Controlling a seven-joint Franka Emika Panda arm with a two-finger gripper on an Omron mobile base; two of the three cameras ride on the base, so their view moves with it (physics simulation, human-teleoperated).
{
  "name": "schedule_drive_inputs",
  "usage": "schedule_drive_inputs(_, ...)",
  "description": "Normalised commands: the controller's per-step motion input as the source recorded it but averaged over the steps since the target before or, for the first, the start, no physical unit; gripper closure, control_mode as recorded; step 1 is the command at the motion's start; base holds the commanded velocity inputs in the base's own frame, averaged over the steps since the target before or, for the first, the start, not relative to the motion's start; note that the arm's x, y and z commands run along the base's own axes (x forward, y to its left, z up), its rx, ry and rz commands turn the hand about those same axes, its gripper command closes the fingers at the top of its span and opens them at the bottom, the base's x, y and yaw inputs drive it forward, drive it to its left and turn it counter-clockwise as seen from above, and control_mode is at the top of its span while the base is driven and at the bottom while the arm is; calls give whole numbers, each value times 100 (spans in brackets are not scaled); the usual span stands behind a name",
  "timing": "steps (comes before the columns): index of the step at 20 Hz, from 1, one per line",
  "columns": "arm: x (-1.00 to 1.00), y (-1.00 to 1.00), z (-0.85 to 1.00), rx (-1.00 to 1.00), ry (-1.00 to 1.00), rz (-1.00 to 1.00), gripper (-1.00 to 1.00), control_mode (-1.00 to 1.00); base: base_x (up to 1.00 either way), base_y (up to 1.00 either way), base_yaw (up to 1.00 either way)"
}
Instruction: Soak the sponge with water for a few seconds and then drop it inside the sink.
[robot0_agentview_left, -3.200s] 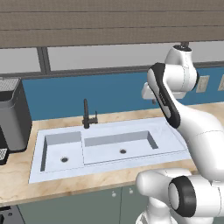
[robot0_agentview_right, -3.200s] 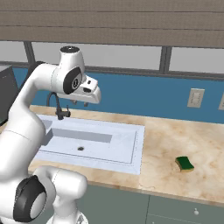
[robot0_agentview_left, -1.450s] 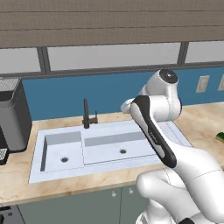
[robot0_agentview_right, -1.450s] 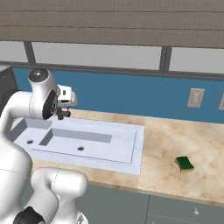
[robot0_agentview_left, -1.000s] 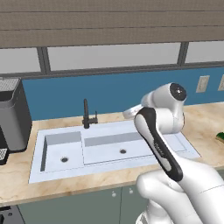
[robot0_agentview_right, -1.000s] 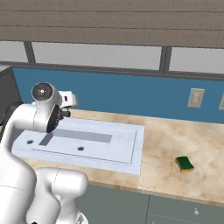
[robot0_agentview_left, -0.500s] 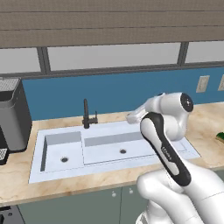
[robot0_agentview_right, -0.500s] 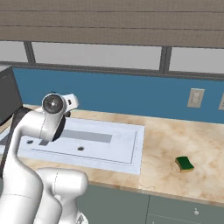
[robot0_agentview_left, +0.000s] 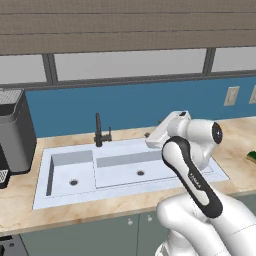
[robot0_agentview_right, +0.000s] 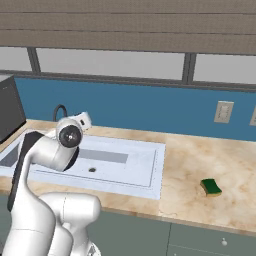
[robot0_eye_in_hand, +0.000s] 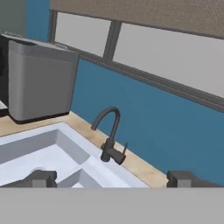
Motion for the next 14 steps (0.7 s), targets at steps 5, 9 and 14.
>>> schedule_drive_inputs(5,0,0,-1,-2,-12,3,-100,-100,0,0,0)
schedule_drive_inputs(9,0,6,-1,1,-2,4,-100,-100,0,0,0)
schedule_drive_inputs(14,0,7,-1,8,0,4,-100,-100,0,0,0)
